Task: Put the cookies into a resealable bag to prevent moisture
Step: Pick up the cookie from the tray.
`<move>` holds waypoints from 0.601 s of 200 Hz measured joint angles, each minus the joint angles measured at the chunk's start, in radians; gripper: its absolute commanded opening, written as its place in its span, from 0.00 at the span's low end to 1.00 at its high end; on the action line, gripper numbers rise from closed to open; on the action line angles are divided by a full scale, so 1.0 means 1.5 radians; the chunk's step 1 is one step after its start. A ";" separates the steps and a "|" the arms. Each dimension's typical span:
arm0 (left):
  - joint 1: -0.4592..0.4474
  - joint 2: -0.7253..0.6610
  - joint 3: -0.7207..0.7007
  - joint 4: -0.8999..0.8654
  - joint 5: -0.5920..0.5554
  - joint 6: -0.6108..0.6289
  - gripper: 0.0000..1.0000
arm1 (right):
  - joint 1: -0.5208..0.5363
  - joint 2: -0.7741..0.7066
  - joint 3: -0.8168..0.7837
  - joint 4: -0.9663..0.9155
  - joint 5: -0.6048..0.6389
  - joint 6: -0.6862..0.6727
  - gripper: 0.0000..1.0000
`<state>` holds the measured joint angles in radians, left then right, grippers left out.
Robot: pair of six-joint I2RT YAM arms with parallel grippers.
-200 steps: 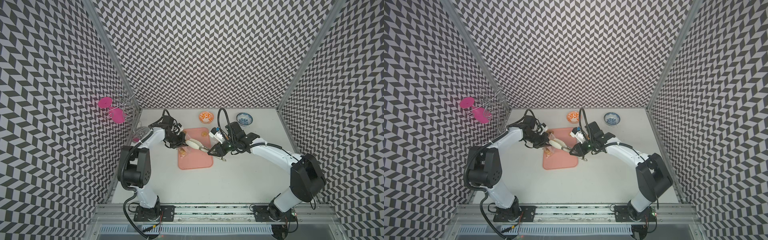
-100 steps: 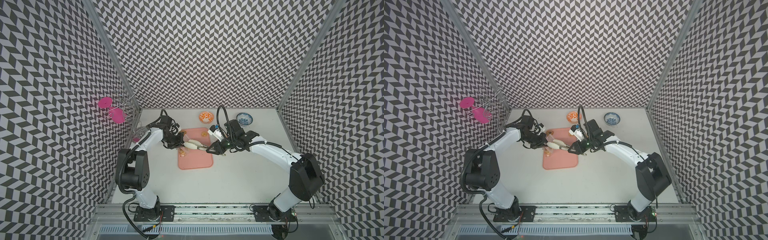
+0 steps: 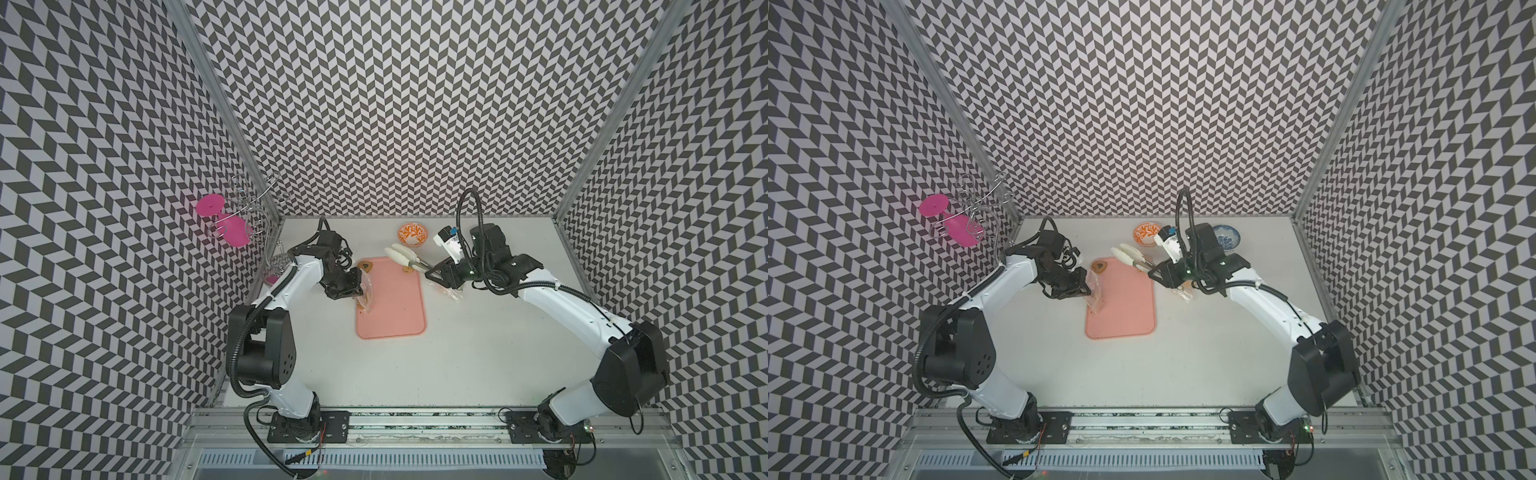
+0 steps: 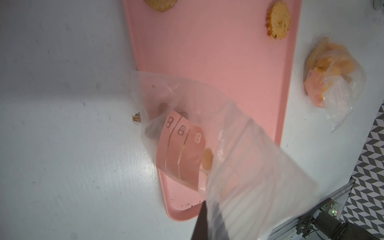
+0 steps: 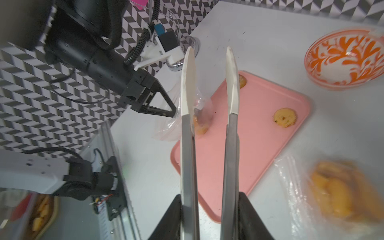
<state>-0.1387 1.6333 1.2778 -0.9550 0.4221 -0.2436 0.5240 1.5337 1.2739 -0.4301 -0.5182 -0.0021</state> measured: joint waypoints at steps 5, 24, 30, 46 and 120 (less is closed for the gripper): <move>0.002 -0.005 0.000 -0.003 -0.002 0.000 0.00 | 0.004 0.004 0.003 0.002 0.013 -0.014 0.39; 0.007 -0.028 0.000 -0.013 -0.012 0.000 0.00 | 0.027 0.030 0.009 0.014 0.060 -0.060 0.39; 0.010 -0.037 0.000 -0.017 -0.014 0.000 0.00 | 0.035 0.040 0.009 0.018 0.074 -0.075 0.39; 0.016 -0.054 0.000 -0.025 -0.020 0.000 0.00 | 0.058 0.071 0.009 0.030 0.108 -0.108 0.39; 0.034 -0.082 -0.005 -0.053 -0.038 0.005 0.00 | 0.120 0.227 0.054 0.072 0.194 -0.171 0.38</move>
<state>-0.0883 1.5101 1.2697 -1.0351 0.3653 -0.2367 0.7044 1.8744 1.3552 -0.3218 -0.2268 -0.2588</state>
